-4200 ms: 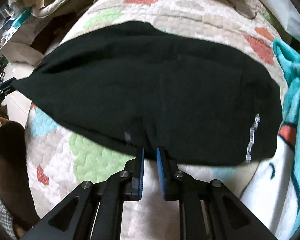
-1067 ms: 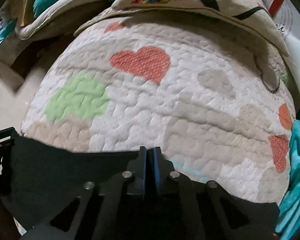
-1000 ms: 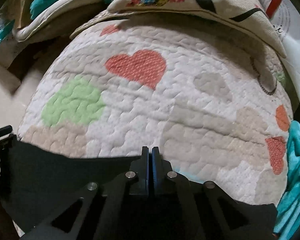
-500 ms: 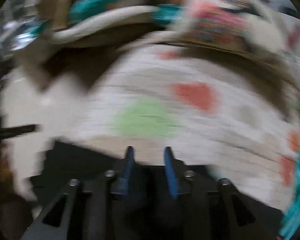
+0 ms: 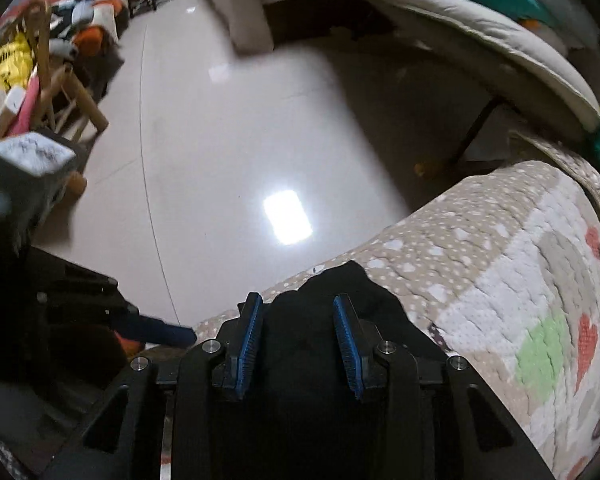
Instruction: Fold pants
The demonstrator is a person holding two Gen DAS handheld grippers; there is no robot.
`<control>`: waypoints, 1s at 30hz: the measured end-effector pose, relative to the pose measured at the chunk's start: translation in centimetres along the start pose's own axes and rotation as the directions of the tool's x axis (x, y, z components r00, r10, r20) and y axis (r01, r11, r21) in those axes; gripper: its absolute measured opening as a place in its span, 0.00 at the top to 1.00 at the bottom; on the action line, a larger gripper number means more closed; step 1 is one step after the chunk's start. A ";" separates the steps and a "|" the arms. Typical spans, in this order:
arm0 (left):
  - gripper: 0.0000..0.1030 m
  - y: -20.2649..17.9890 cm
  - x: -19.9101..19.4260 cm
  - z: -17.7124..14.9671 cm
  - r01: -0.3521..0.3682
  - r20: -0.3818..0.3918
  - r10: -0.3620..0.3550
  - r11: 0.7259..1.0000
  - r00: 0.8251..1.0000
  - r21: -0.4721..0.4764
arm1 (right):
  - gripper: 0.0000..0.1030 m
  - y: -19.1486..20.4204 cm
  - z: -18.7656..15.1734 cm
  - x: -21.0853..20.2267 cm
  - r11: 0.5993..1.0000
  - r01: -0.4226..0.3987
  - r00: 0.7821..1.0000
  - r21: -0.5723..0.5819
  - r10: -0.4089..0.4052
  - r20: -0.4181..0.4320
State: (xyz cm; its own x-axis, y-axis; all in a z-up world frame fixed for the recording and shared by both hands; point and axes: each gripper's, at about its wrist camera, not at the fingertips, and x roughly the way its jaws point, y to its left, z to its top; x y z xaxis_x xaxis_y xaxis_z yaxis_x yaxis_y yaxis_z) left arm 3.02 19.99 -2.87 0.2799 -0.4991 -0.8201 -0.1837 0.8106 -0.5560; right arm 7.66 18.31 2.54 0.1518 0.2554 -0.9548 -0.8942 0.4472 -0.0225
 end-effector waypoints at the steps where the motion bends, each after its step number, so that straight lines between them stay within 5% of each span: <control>1: 0.82 -0.2 0.0 -0.1 -0.002 -0.004 0.002 1.000 1.000 0.015 | 0.83 0.3 0.0 0.3 1.000 0.004 1.000 -0.009 -0.004 -0.014; 2: 0.95 -0.5 0.1 -0.2 -0.025 -0.009 0.026 0.999 1.000 0.031 | 0.99 0.3 -0.1 0.5 1.000 0.001 1.000 -0.012 -0.001 -0.027; 12: 0.95 0.9 -0.2 -0.1 0.007 -0.022 -0.008 0.999 1.000 -0.036 | 0.98 -1.2 1.6 -1.3 0.997 0.002 0.998 0.071 -0.007 0.066; 13: 0.95 0.9 -0.2 -0.2 0.013 -0.024 -0.014 0.999 1.000 -0.042 | 0.95 -1.3 1.6 -1.3 0.997 -0.033 0.998 0.065 0.030 0.054; 16: 0.94 0.8 0.0 -0.5 0.024 -0.027 -0.025 0.998 0.999 -0.056 | 0.58 -0.6 1.4 -0.5 0.999 -0.037 0.999 -0.003 0.037 0.012; 21: 0.78 1.0 0.4 -0.6 0.024 -0.032 -0.026 0.997 0.999 -0.075 | 0.57 0.2 0.6 1.7 0.998 -0.011 0.999 -0.067 0.008 -0.043; 22: 0.76 1.2 0.4 -0.7 0.025 -0.033 -0.028 0.996 0.999 -0.080 | 0.59 0.4 0.5 2.0 0.997 -0.013 0.999 -0.080 0.009 -0.049; 24: 0.74 1.5 0.5 -0.8 0.033 -0.039 -0.037 0.996 0.999 -0.086 | 0.96 1.0 0.4 2.4 0.995 -0.009 0.997 -0.096 0.002 -0.074; 25: 0.75 1.3 0.5 -0.8 0.034 -0.041 -0.037 0.997 0.999 -0.072 | 0.96 1.2 0.4 2.5 0.995 0.005 0.997 -0.104 -0.014 -0.081; 27: 0.94 0.4 0.4 -0.9 0.031 -0.035 -0.032 0.999 0.999 -0.022 | 0.97 1.2 0.5 2.0 0.996 0.005 0.998 -0.088 -0.011 -0.070; 30: 0.95 0.1 0.0 -0.8 0.010 -0.022 -0.010 1.000 1.000 -0.002 | 0.97 0.6 1.2 0.6 0.999 0.000 1.000 -0.036 -0.001 -0.013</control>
State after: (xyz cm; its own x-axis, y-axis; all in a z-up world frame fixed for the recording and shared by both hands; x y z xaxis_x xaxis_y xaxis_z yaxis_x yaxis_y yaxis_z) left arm 2.29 19.80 -3.03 0.2612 -0.5135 -0.8174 -0.1824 0.8053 -0.5642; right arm 7.69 19.77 2.26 0.1471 0.2441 -0.9585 -0.9087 0.4161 -0.0335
